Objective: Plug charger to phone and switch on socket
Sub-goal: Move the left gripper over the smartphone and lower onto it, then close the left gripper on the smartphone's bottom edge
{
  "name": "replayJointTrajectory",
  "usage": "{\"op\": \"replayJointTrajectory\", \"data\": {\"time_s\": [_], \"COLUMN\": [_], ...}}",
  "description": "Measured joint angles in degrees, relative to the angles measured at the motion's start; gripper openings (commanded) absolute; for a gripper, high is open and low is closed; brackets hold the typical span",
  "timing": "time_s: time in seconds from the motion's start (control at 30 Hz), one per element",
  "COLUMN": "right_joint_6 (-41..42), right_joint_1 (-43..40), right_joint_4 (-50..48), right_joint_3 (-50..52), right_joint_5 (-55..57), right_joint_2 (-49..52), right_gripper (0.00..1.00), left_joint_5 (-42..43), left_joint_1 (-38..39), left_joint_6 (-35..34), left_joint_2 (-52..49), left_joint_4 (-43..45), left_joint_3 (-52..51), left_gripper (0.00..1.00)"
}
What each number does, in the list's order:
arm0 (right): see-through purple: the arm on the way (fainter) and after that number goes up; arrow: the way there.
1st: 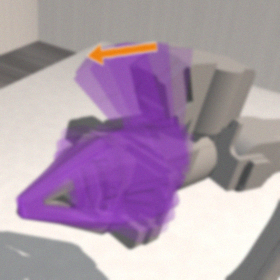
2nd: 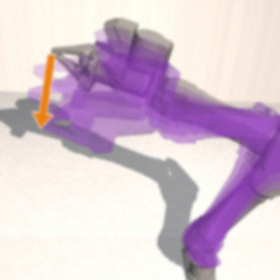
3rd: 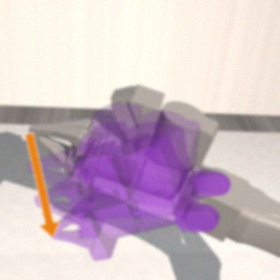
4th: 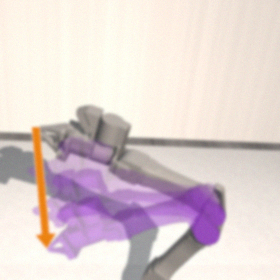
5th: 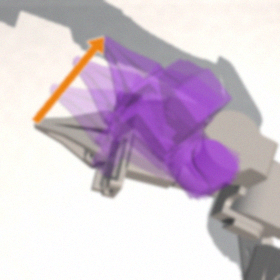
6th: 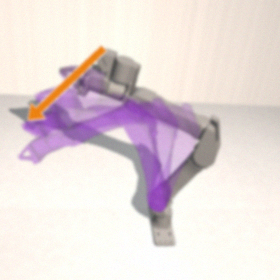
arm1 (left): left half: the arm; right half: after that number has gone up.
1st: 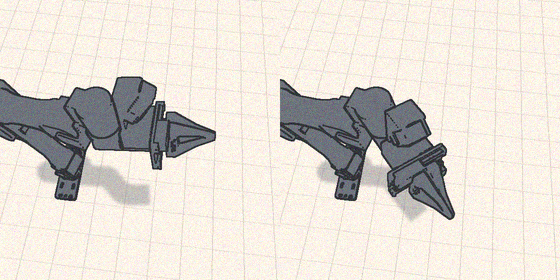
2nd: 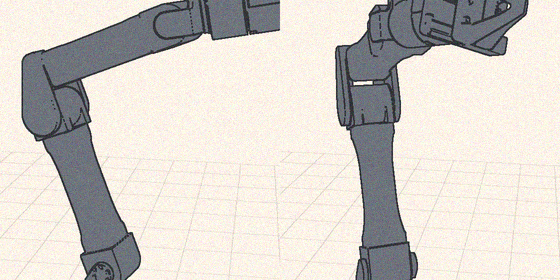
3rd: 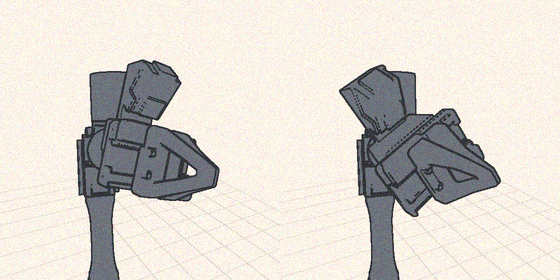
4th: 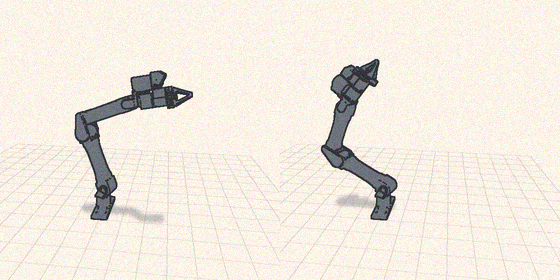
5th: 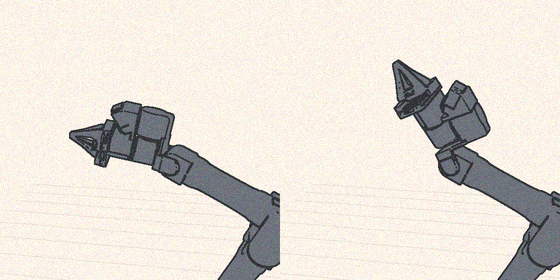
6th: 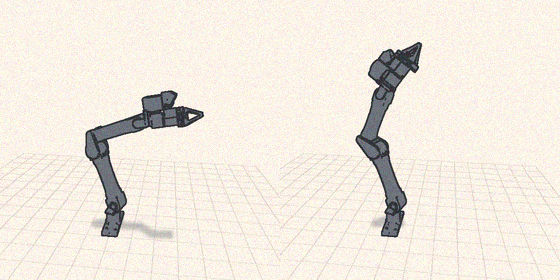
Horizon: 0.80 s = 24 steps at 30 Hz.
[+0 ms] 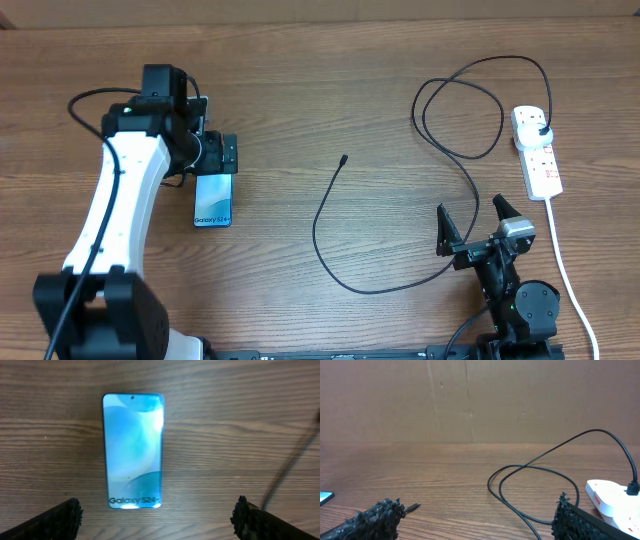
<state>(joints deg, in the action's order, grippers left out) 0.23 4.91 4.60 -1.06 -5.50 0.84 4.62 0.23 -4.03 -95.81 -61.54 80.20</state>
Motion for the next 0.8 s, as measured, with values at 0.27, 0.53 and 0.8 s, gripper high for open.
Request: {"op": "replayJointTrajectory", "data": {"time_s": [0.27,0.53,0.8], "right_joint_6": [-0.02,0.0,0.02], "right_joint_1": [0.0,0.02,0.02], "right_joint_4": [0.0,0.02,-0.04], "right_joint_3": [0.0,0.0,0.0], "right_joint_5": [-0.02,0.0,0.02], "right_joint_2": [0.0,0.0,0.0], "right_gripper": [1.0,1.0,1.0], "left_joint_5": [-2.43,-2.91,-1.88], "left_joint_1": [0.0,0.0,0.0], "left_joint_6": [2.78,5.09,7.04], "left_joint_2": [-7.8,-13.7,-17.35], "left_joint_4": [1.25,2.93,3.45], "left_joint_3": [0.0,0.0,0.0], "left_gripper": [1.0,0.99,1.0]}}
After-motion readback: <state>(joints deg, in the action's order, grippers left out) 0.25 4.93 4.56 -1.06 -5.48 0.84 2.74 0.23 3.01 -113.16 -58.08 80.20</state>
